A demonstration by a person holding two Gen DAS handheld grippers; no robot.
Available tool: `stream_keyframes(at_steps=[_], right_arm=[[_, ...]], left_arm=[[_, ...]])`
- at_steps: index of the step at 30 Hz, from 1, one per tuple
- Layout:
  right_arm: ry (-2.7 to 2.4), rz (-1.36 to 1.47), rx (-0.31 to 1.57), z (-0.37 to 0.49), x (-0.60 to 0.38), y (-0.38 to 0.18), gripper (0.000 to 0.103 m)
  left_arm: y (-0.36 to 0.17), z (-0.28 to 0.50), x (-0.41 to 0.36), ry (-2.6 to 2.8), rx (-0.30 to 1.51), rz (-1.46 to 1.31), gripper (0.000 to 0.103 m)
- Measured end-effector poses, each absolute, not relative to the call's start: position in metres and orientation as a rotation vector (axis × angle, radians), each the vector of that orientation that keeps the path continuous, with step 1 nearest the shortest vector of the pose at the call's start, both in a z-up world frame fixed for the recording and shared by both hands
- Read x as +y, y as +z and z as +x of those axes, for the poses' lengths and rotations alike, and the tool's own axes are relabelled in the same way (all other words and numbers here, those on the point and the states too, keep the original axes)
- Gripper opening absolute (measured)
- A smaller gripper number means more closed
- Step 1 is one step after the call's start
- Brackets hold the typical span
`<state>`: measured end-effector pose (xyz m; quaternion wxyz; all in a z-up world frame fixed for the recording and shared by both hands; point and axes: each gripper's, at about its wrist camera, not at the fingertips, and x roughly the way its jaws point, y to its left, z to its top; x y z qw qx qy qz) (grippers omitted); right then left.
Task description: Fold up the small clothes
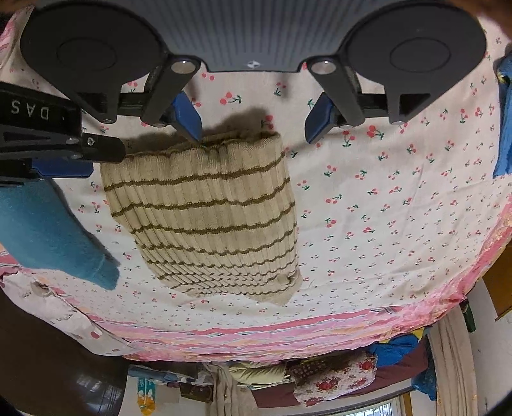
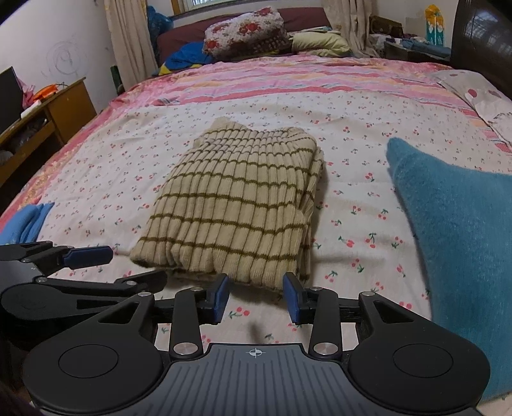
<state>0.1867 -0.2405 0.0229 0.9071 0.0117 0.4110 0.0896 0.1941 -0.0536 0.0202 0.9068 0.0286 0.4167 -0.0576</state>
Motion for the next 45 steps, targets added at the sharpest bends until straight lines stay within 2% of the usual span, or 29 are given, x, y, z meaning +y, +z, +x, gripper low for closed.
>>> stream_keyframes(at_steps=[5, 30, 34, 40, 42, 45], right_arm=[[0.185, 0.012, 0.846, 0.183, -0.239, 0.025, 0.037], [0.175, 0.004, 0.876, 0.197, -0.239, 0.014, 0.038], [0.165, 0.010, 0.850, 0.201, -0.244, 0.020, 0.038], [0.130, 0.055, 0.780, 0.235, -0.264, 0.032, 0.052], [0.135, 0.081, 0.787, 0.254, -0.270, 0.028, 0.063], [0.157, 0.188, 0.805, 0.281, -0.283, 0.016, 0.068]], left_arm=[[0.022, 0.192, -0.053, -0.113, 0.850, 0.062, 0.081], [0.008, 0.206, -0.049, -0.093, 0.885, 0.068, 0.081], [0.019, 0.206, -0.042, -0.080, 0.837, 0.067, 0.081], [0.035, 0.230, -0.021, -0.060, 0.772, 0.015, 0.081], [0.033, 0.247, -0.013, -0.069, 0.768, -0.017, 0.081], [0.025, 0.275, -0.001, -0.133, 0.793, -0.120, 0.081]])
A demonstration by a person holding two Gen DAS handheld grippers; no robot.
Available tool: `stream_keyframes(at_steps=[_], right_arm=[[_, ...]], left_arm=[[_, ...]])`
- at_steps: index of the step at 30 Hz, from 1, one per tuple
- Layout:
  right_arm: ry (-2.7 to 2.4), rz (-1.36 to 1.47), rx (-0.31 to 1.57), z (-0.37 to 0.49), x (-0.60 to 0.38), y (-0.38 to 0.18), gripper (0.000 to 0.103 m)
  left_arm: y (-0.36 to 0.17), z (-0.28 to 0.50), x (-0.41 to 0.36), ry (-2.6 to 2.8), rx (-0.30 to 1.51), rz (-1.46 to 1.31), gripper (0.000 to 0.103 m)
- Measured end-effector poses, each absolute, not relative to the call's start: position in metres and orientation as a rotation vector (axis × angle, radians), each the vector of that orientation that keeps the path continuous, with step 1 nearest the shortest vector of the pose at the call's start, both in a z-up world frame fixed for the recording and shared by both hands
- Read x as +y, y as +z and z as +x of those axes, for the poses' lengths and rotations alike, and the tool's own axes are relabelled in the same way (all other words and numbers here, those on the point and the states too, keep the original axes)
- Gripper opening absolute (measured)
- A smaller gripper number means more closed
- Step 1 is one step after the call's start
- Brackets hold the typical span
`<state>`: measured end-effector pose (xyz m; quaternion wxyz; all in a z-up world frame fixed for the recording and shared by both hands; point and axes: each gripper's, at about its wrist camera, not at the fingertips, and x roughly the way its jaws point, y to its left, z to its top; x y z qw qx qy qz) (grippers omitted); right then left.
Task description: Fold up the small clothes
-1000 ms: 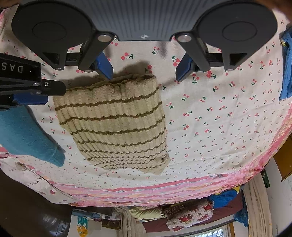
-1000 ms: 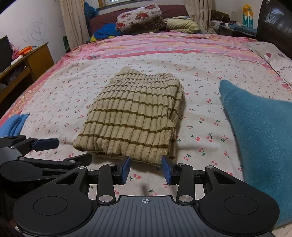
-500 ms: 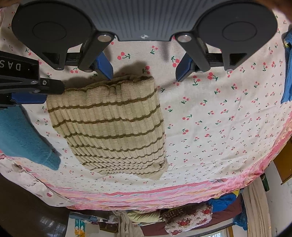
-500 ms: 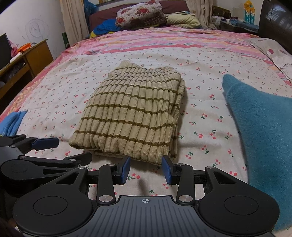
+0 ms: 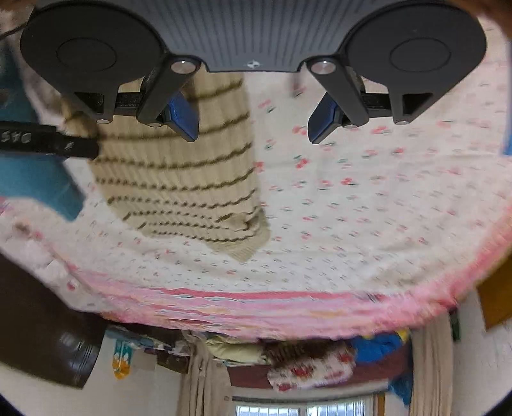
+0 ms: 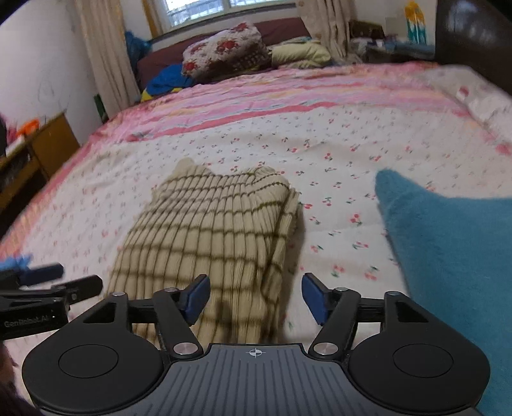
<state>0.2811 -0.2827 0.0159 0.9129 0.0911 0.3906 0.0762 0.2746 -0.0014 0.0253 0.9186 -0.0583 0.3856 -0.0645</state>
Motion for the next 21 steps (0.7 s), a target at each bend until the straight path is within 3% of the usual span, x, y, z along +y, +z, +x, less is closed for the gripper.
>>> stream_keyframes(at_steps=[10, 11, 12, 15, 17, 21], right_arm=[[0.261, 0.467, 0.867, 0.319, -0.309, -0.031, 0.076], [0.269, 0.477, 0.867, 0.320, -0.309, -0.031, 0.073], [0.283, 0.490, 0.867, 0.322, -0.309, -0.031, 0.061], [0.308, 0.531, 0.886, 0.319, -0.308, -0.029, 0.040], [0.325, 0.538, 0.885, 0.311, -0.309, -0.021, 0.033], [0.384, 0.549, 0.876, 0.285, -0.317, 0.001, 0.029]], left_arm=[[-0.017, 0.317, 0.001, -0.333, 0.883, -0.328, 0.081], [-0.020, 0.319, 0.003, -0.344, 0.895, -0.359, 0.078], [-0.022, 0.319, 0.005, -0.360, 0.902, -0.386, 0.074], [-0.017, 0.312, 0.007, -0.378, 0.892, -0.389, 0.061], [-0.009, 0.302, 0.007, -0.385, 0.879, -0.348, 0.054], [0.006, 0.271, 0.015, -0.436, 0.872, -0.362, 0.050]])
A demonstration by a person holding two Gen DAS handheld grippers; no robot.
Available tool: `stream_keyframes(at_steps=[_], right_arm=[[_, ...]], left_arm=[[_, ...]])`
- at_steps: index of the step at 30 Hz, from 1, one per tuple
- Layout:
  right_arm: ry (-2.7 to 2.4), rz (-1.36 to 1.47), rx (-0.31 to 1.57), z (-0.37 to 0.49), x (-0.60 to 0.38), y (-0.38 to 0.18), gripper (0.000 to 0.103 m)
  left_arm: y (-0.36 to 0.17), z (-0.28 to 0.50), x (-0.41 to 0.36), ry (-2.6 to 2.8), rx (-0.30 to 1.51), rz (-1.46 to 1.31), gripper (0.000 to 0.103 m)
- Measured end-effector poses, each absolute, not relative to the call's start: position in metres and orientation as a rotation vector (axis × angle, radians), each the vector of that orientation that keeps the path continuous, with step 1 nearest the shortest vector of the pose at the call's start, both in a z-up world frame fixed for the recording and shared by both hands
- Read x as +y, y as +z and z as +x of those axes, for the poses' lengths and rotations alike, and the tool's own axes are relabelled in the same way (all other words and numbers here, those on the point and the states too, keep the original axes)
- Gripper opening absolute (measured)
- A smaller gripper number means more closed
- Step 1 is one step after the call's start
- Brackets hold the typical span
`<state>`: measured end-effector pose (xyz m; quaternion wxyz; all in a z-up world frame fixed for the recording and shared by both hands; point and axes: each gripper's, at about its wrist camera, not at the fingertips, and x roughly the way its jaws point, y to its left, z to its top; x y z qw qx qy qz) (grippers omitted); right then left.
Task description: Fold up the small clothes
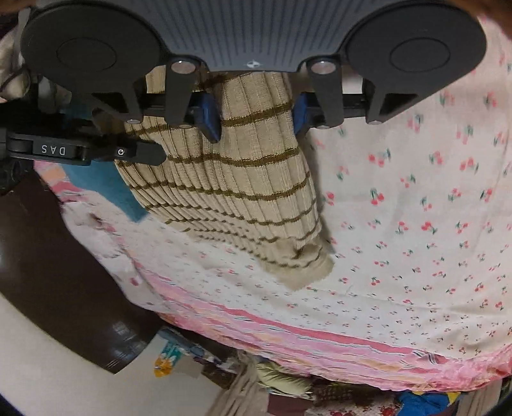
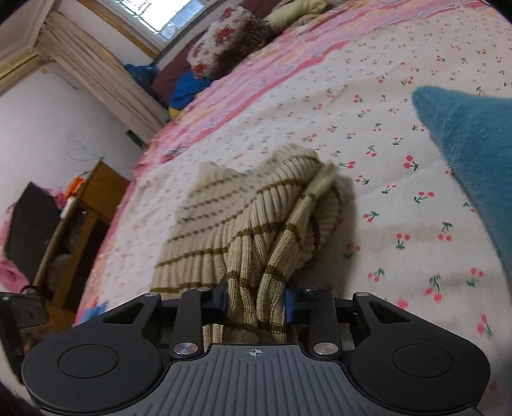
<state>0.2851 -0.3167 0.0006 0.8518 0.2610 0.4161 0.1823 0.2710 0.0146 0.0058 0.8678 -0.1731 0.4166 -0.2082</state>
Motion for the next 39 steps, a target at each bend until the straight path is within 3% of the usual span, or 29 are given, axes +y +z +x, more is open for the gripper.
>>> stream_keyframes(at_steps=[5, 6, 14, 19, 23, 26, 34, 35, 39], right_arm=[[0.321, 0.463, 0.968, 0.265, -0.323, -0.009, 0.031], [0.282, 0.438, 0.984, 0.263, -0.321, -0.013, 0.036], [0.210, 0.243, 0.782, 0.214, -0.307, 0.040, 0.037], [0.241, 0.164, 0.755, 0.200, -0.284, 0.044, 0.037], [0.300, 0.118, 0.730, 0.234, -0.253, 0.061, 0.038], [0.333, 0.004, 0.742, 0.275, -0.213, 0.068, 0.045], [0.338, -0.156, 0.874, 0.376, -0.131, 0.021, 0.049], [0.332, -0.187, 0.887, 0.383, -0.124, 0.014, 0.048], [0.267, -0.258, 0.951, 0.408, -0.116, -0.013, 0.021]], left_arm=[[-0.001, 0.242, 0.004, -0.381, 0.898, -0.260, 0.052], [-0.005, 0.238, -0.002, -0.361, 0.893, -0.203, 0.052], [0.028, 0.205, -0.022, -0.212, 0.800, -0.004, 0.055], [0.020, 0.198, -0.025, -0.167, 0.822, 0.020, 0.059], [0.018, 0.192, -0.027, -0.172, 0.803, 0.013, 0.059], [0.010, 0.196, -0.028, -0.178, 0.812, 0.001, 0.059], [0.000, 0.205, -0.030, -0.237, 0.811, -0.024, 0.058], [-0.001, 0.206, -0.030, -0.246, 0.810, -0.028, 0.058], [-0.003, 0.211, -0.022, -0.268, 0.815, -0.057, 0.058]])
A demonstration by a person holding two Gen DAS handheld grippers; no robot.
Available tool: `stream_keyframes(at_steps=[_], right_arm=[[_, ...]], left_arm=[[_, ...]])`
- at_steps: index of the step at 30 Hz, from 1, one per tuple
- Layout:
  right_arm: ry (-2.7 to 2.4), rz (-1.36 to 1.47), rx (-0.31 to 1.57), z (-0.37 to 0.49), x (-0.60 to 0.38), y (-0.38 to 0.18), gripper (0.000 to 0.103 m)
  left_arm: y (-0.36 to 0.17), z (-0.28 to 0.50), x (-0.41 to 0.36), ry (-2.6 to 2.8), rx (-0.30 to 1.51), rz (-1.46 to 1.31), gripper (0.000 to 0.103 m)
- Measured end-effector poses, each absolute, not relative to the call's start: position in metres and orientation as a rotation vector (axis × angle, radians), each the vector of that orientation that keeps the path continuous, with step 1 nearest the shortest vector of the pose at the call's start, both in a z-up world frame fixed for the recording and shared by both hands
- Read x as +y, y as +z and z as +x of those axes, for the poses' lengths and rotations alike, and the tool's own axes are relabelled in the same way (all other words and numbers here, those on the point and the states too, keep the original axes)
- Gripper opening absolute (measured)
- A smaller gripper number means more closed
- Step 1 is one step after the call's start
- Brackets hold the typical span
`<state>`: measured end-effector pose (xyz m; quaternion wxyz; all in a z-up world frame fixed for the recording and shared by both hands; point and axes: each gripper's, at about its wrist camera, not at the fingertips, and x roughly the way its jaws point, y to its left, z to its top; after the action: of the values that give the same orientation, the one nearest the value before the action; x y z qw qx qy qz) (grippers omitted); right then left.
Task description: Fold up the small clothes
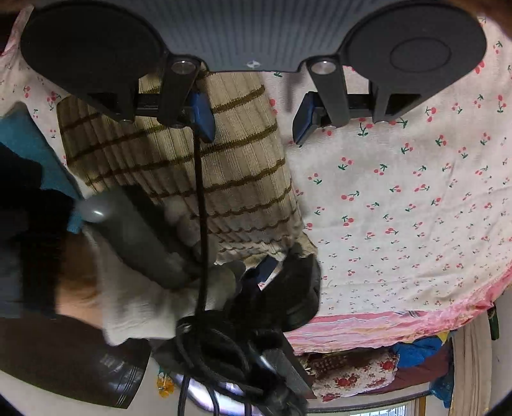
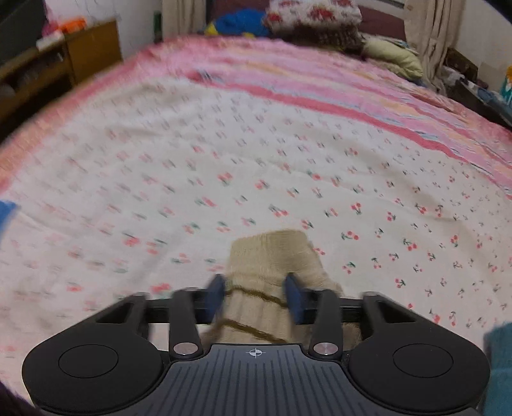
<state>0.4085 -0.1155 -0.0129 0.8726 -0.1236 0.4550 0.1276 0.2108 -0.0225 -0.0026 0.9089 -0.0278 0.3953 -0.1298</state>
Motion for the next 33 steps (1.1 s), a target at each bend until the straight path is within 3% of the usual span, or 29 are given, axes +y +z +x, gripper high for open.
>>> stream_keyframes(at_steps=[5, 13, 18, 24, 29, 33], right_arm=[[0.235, -0.112, 0.934, 0.418, -0.133, 0.000, 0.016], [0.284, -0.017, 0.824, 0.358, -0.162, 0.056, 0.031], [0.303, -0.060, 0.771, 0.271, -0.186, 0.074, 0.038], [0.262, 0.021, 0.778, 0.179, -0.224, 0.062, 0.042], [0.197, 0.037, 0.765, 0.143, -0.234, 0.051, 0.048], [0.148, 0.026, 0.765, 0.126, -0.238, 0.037, 0.049]], left_arm=[[-0.006, 0.206, -0.025, -0.272, 0.821, -0.055, 0.058], [0.009, 0.181, -0.025, -0.221, 0.802, -0.039, 0.058], [0.021, 0.159, -0.028, -0.158, 0.788, -0.005, 0.059], [0.021, 0.140, -0.036, -0.114, 0.801, 0.019, 0.072], [0.021, 0.124, -0.047, -0.080, 0.800, 0.060, 0.087], [0.017, 0.117, -0.055, -0.066, 0.811, 0.089, 0.093]])
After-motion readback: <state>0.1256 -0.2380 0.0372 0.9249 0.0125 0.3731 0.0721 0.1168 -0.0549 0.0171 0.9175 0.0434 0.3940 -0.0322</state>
